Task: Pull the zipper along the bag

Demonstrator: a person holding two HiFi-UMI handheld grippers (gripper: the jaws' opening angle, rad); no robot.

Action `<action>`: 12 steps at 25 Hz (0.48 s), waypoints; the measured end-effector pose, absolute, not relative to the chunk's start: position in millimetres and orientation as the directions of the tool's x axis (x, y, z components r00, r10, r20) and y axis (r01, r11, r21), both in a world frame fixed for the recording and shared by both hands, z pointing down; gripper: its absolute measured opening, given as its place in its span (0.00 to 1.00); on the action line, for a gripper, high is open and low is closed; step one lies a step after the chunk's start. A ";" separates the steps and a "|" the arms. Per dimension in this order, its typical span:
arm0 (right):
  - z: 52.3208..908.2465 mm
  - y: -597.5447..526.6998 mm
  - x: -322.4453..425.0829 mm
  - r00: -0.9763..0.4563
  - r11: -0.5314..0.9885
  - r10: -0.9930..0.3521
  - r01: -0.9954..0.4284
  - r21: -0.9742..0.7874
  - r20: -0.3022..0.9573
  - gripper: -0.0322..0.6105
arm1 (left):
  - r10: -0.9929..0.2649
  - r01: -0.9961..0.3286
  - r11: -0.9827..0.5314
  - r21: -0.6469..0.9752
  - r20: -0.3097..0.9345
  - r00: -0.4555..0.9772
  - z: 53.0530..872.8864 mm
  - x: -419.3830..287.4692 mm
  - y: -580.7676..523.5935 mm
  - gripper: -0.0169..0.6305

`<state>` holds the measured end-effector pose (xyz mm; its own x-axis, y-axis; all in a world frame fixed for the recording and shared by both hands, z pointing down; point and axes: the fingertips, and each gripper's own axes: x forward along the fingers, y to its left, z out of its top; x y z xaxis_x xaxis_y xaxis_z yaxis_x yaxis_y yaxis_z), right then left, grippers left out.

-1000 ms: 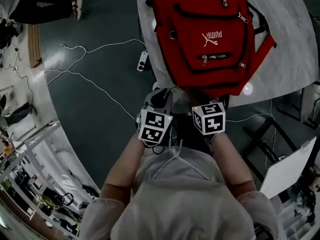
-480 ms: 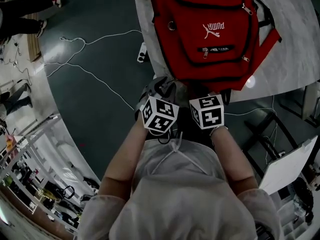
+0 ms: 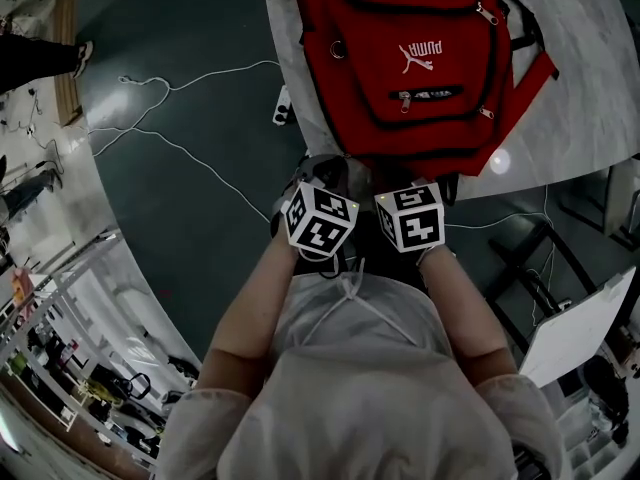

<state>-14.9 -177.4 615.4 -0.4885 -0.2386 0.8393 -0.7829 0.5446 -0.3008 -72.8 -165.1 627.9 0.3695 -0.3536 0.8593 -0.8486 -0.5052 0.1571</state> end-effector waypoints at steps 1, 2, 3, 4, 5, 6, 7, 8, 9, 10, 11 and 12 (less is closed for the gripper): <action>615.6 -177.4 -14.8 -0.487 0.547 -0.240 -0.782 -0.298 0.840 0.09 | -0.349 -0.850 -0.499 0.170 0.858 0.376 628.0 -73.0 -165.1 0.06; 615.8 -177.0 -14.8 -0.487 0.550 -0.240 -0.781 -0.295 0.840 0.09 | -0.346 -0.851 -0.493 0.179 0.857 0.381 628.0 -73.7 -165.0 0.06; 616.2 -176.5 -15.0 -0.486 0.553 -0.239 -0.780 -0.294 0.840 0.09 | -0.346 -0.852 -0.491 0.181 0.857 0.381 628.0 -75.0 -165.2 0.06; 616.5 -176.1 -15.3 -0.486 0.557 -0.237 -0.777 -0.293 0.841 0.09 | -0.348 -0.853 -0.492 0.175 0.858 0.377 628.0 -76.9 -165.7 0.06; 616.7 -175.7 -15.8 -0.488 0.562 -0.233 -0.774 -0.293 0.841 0.09 | -0.352 -0.854 -0.494 0.165 0.860 0.370 628.0 -78.9 -166.2 0.06; 616.9 -175.4 -16.4 -0.491 0.567 -0.229 -0.769 -0.295 0.841 0.09 | -0.355 -0.855 -0.495 0.156 0.862 0.363 628.0 -80.6 -166.6 0.06; 617.1 -175.1 -16.6 -0.494 0.572 -0.225 -0.765 -0.297 0.840 0.09 | -0.358 -0.857 -0.492 0.151 0.862 0.358 628.2 -81.8 -166.9 0.06; 617.5 -175.0 -16.5 -0.497 0.576 -0.221 -0.761 -0.299 0.839 0.09 | -0.362 -0.860 -0.487 0.150 0.862 0.355 628.3 -82.4 -167.5 0.06; 617.9 -175.1 -16.1 -0.499 0.580 -0.217 -0.757 -0.300 0.839 0.09 | -0.367 -0.864 -0.481 0.150 0.860 0.353 628.2 -83.1 -168.5 0.06; 618.1 -175.2 -15.7 -0.500 0.584 -0.214 -0.754 -0.301 0.839 0.09 | -0.373 -0.867 -0.476 0.147 0.859 0.351 628.1 -84.3 -170.0 0.06; 618.3 -175.5 -15.5 -0.501 0.587 -0.210 -0.751 -0.302 0.840 0.09 | -0.379 -0.870 -0.472 0.145 0.857 0.349 627.9 -85.9 -171.8 0.06; 618.5 -175.8 -15.4 -0.502 0.589 -0.205 -0.749 -0.303 0.840 0.09 | -0.384 -0.872 -0.468 0.144 0.856 0.347 627.8 -87.6 -173.8 0.06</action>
